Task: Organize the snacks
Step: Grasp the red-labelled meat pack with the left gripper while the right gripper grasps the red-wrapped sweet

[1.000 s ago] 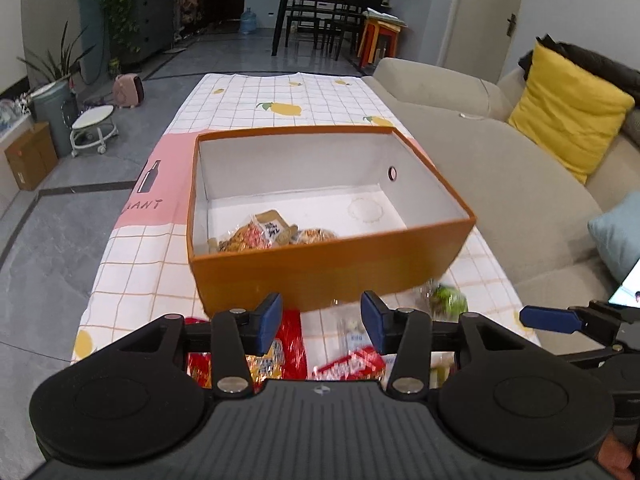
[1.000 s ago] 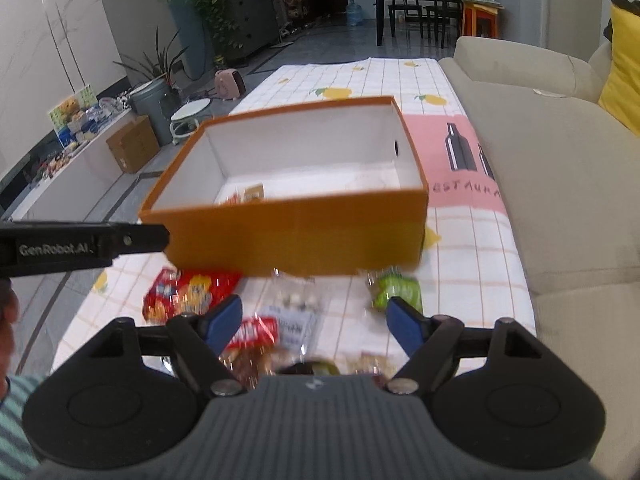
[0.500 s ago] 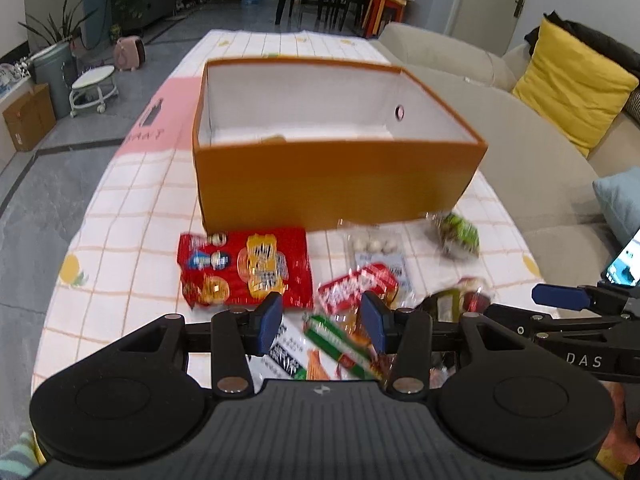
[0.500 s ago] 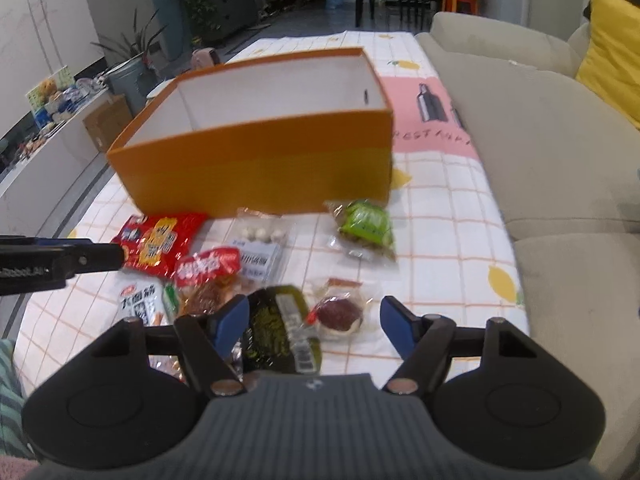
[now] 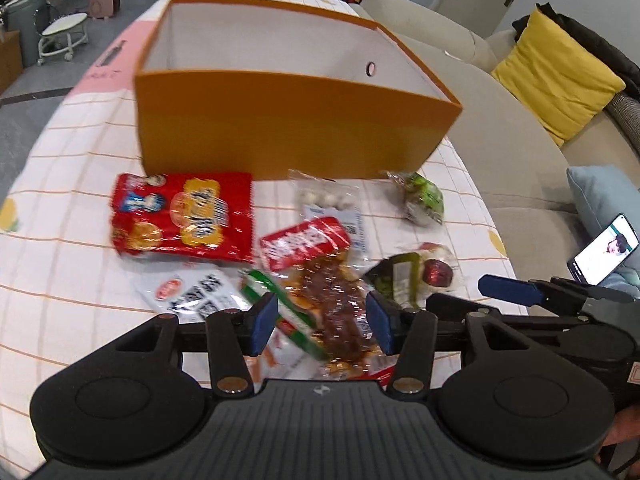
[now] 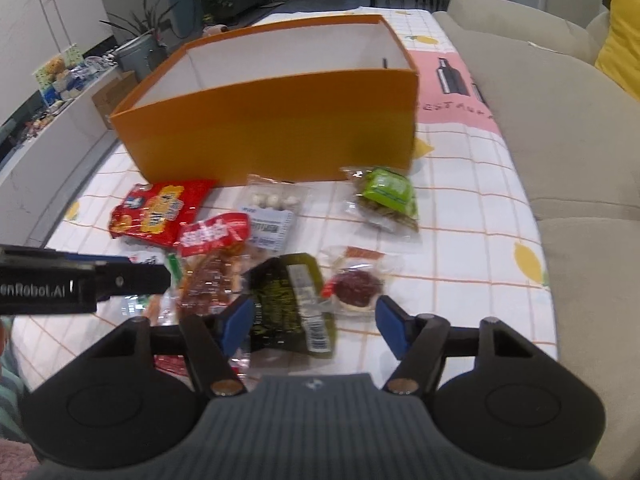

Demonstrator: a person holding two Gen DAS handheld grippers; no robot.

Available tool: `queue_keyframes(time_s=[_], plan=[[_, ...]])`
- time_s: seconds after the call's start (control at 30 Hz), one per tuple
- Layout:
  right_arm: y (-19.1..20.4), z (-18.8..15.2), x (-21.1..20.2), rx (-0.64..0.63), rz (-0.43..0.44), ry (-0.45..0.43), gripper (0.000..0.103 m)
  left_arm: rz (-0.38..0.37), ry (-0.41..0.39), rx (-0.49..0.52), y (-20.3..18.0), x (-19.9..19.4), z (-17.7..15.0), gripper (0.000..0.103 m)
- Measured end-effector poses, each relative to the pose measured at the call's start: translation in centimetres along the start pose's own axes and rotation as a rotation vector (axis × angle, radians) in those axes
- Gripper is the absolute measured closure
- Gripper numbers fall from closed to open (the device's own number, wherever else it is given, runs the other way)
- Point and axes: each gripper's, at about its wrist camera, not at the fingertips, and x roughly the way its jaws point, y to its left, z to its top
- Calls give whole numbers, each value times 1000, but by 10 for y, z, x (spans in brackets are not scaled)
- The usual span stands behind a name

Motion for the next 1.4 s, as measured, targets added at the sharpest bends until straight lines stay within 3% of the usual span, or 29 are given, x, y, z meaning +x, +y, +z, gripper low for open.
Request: queue_keyframes(time_s=[0.3, 0.47, 0.6, 0.77, 1.1, 1.3, 1.4], plan=[[-25, 3, 10, 43, -23, 1, 38, 43, 45, -21, -22, 26, 1, 31], [-27, 9, 23, 54, 4, 5, 41, 74, 63, -50, -19, 36, 3, 30], [-29, 12, 33, 47, 0, 16, 49, 72, 58, -29, -23, 40, 5, 24], [-36, 9, 38, 78, 20, 34, 62, 86, 53, 29, -33, 46, 7, 27], [-42, 5, 36, 121, 43, 47, 62, 80, 46, 190, -41, 52, 3, 22], [-45, 4, 35, 131, 46, 53, 63, 51, 54, 205, -37, 57, 3, 17], [-48, 4, 34, 141, 54, 60, 63, 27, 76, 191, -34, 60, 1, 26]])
